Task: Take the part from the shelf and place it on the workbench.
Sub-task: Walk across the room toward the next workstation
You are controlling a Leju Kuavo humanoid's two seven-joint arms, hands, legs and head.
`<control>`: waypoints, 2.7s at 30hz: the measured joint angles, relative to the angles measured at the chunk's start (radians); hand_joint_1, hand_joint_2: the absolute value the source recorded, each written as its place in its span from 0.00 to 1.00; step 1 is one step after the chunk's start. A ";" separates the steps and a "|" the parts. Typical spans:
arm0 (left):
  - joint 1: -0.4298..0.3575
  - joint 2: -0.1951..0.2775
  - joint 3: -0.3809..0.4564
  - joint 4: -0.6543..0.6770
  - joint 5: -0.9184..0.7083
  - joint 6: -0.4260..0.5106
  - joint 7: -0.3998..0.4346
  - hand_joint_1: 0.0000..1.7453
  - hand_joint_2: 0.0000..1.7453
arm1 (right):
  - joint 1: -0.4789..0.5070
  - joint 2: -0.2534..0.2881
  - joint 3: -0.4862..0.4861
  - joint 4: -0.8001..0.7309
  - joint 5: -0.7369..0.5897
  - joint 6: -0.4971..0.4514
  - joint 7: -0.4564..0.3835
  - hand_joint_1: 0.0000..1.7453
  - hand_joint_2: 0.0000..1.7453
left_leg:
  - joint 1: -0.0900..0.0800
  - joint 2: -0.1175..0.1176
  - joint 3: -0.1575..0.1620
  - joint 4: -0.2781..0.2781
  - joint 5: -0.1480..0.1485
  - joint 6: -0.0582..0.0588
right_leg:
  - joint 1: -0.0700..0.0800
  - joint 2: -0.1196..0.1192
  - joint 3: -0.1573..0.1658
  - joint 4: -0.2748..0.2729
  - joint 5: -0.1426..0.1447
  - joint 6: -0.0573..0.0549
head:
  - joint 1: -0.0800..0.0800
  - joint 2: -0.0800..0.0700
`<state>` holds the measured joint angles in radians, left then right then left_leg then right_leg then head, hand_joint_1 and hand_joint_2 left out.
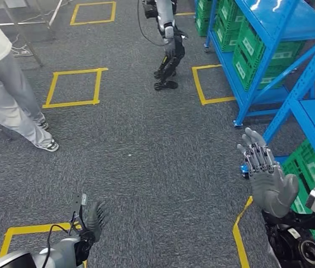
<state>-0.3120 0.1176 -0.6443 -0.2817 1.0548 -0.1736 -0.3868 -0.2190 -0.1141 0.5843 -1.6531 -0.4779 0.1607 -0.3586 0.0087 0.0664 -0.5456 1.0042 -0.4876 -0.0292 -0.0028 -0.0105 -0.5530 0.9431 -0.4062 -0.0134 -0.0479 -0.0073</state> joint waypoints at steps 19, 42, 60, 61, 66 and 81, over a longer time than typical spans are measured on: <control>-0.010 -0.004 0.000 0.000 0.003 0.009 0.013 0.00 0.00 | -0.037 0.001 -0.002 0.021 0.012 0.010 0.004 0.00 0.00 | 0.010 -0.035 0.007 -0.075 0.067 0.040 | -0.011 0.015 -0.179 0.326 -0.131 0.048 | 0.006 0.000; -0.019 -0.005 0.000 0.000 -0.001 0.010 0.018 0.00 0.00 | -0.048 0.002 0.001 0.043 0.007 -0.003 0.002 0.00 0.00 | 0.005 -0.121 -0.010 -0.055 0.062 0.019 | -0.005 0.138 -0.033 0.018 0.011 0.018 | -0.020 0.000; -0.023 -0.014 0.000 0.000 0.002 0.017 0.019 0.00 0.00 | -0.046 0.002 -0.002 0.051 0.008 -0.007 -0.002 0.00 0.00 | -0.002 0.017 0.007 -0.026 0.015 0.002 | 0.001 -0.017 -0.013 0.011 -0.004 0.002 | 0.002 0.000; -0.023 -0.014 0.000 0.000 0.002 0.017 0.018 0.00 0.00 | -0.048 0.002 -0.002 0.051 0.008 -0.007 -0.002 0.00 0.00 | 0.001 -0.014 -0.016 0.025 -0.014 -0.001 | -0.001 -0.006 -0.012 0.008 -0.001 -0.003 | 0.000 0.000; -0.008 -0.009 0.000 0.000 0.006 0.018 0.017 0.00 0.00 | -0.050 0.003 0.002 0.060 0.010 -0.005 -0.002 0.00 0.00 | 0.002 -0.063 -0.132 0.228 -0.063 -0.002 | 0.000 0.063 -0.015 0.010 0.002 -0.009 | -0.011 0.000; -0.009 -0.006 0.000 0.000 0.009 0.014 0.013 0.00 0.00 | -0.060 0.004 0.002 0.080 0.013 -0.017 -0.005 0.00 0.00 | 0.002 -0.021 -0.003 -0.064 0.061 0.040 | -0.008 0.014 -0.169 0.314 -0.119 0.043 | 0.006 0.000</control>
<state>-0.3208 0.1113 -0.6443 -0.2819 1.0636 -0.1598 -0.3738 -0.2786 -0.1102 0.5865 -1.5727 -0.4646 0.1434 -0.3639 0.0106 0.0455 -0.5481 0.9400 -0.4262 0.0108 -0.0108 0.0031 -0.7217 1.2567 -0.5252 0.0293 -0.0422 -0.0072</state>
